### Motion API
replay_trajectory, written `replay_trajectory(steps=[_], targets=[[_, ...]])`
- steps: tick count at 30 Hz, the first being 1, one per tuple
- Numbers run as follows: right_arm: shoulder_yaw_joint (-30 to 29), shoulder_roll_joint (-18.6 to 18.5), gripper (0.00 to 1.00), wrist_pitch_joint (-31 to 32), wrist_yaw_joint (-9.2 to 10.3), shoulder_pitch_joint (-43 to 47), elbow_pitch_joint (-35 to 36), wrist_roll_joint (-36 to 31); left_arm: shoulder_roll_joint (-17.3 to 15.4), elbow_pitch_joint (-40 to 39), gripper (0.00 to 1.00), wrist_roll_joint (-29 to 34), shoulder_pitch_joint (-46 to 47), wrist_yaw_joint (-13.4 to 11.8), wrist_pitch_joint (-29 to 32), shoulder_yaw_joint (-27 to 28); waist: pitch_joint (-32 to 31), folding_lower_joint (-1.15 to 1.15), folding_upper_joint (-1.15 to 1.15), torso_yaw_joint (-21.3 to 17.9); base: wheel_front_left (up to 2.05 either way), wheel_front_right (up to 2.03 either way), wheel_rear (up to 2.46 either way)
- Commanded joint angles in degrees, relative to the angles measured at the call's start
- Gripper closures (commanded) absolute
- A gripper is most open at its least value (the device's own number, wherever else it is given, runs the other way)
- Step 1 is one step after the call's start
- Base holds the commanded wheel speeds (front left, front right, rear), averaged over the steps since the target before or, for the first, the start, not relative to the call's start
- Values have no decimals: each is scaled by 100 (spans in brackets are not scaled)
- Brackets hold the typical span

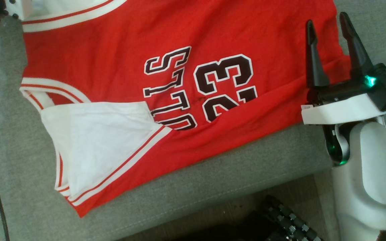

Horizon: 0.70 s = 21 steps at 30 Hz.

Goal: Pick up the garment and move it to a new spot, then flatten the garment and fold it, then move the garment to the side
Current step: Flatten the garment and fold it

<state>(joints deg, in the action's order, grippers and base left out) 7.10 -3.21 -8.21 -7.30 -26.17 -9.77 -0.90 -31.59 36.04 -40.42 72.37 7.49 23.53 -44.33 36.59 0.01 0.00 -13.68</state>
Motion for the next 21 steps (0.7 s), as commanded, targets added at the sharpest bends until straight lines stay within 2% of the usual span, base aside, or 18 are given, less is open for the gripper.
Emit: replay_trajectory(steps=[1,7,8,9,10,11,12,13,18,21], targets=[[110,33,0,-37,-19,-34,160,37,-269,-87,0,15,307,-1,-33,123,9,-1,0,-27,0,0,0],[161,33,0,-59,-19,-90,103,93,-330,41,0,-71,454,-1,25,-127,28,-1,0,-108,0,0,0],[164,33,0,-63,-19,-98,94,96,-343,53,17,-88,471,-1,18,-163,27,-1,0,-117,0,0,0],[165,33,0,-65,-19,-105,84,97,-359,60,55,-94,489,0,-1,-203,25,-1,0,-125,0,0,0],[163,33,0,-66,-19,-112,75,95,-375,72,65,-97,504,0,-29,-237,22,-1,0,-132,0,0,0],[162,33,0,-66,-19,-119,64,92,-383,87,82,-118,512,0,-43,-269,19,-1,0,-138,0,0,0],[162,33,0,-64,-19,-125,55,88,-389,101,86,-144,520,0,-53,-301,16,-1,0,-142,0,0,0],[161,33,0,-62,-19,-131,47,83,-396,110,100,-167,530,0,-62,-338,14,-1,0,-145,0,0,0],[151,33,0,67,-19,-251,-50,158,-440,132,100,-183,645,0,-401,-448,-10,-1,0,-152,0,0,0],[-43,33,0,427,-19,-432,-213,219,-402,191,100,-232,641,0,-675,-483,-45,-1,0,-123,0,0,0]])
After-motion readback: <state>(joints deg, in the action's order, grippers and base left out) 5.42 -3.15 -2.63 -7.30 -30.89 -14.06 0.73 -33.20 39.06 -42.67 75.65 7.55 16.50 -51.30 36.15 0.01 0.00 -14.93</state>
